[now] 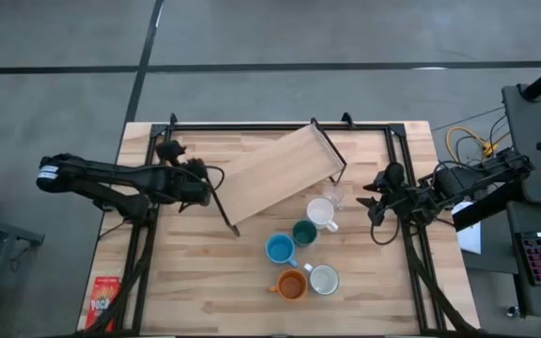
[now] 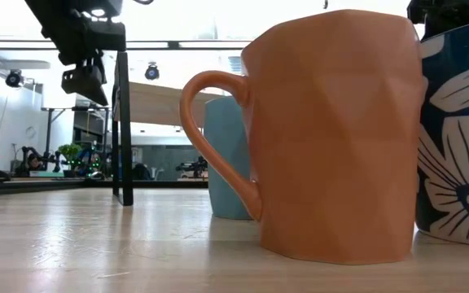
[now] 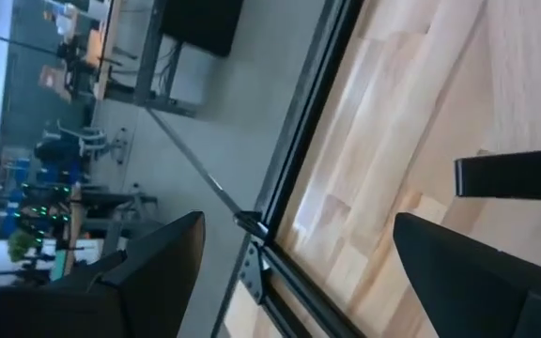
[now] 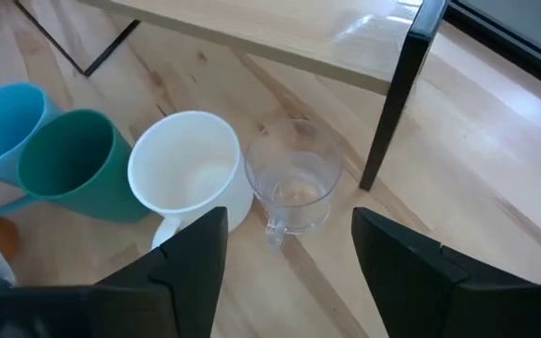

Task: Stack small to large cups/mugs on shelf
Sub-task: Put the transparent mug on the shelf

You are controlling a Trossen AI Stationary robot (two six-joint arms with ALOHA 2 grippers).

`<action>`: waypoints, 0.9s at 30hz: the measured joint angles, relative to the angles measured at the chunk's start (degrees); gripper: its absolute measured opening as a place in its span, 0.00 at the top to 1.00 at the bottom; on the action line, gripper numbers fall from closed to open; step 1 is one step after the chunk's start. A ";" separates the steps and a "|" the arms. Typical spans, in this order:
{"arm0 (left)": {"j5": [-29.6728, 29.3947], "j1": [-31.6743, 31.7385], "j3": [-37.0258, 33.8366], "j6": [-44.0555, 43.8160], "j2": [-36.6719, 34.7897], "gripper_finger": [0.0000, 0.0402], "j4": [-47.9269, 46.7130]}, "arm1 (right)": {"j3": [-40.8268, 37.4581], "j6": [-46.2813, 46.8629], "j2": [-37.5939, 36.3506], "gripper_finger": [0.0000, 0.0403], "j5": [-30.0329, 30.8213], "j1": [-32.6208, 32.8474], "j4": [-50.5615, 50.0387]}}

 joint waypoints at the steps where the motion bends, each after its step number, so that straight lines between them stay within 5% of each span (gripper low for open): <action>1: 0.76 0.09 0.00 -1.00 -0.18 0.18 -0.31 | -0.02 0.86 0.02 0.45 0.60 0.02 0.00; 6: 7.75 0.23 0.05 -12.01 -0.19 0.18 -6.51 | -0.04 7.94 0.44 0.45 2.21 0.00 -1.17; 12: 25.84 0.11 -1.91 -26.14 0.51 0.18 -15.03 | -1.68 12.83 3.66 0.45 2.55 0.00 -6.08; 20: 40.54 -1.76 -5.87 -29.73 0.04 0.18 -14.59 | -10.61 16.24 10.18 0.45 3.14 0.00 2.76; 27: 46.99 -4.51 -6.22 -31.34 0.01 0.18 -10.86 | -13.42 15.95 15.33 0.45 5.80 0.00 10.76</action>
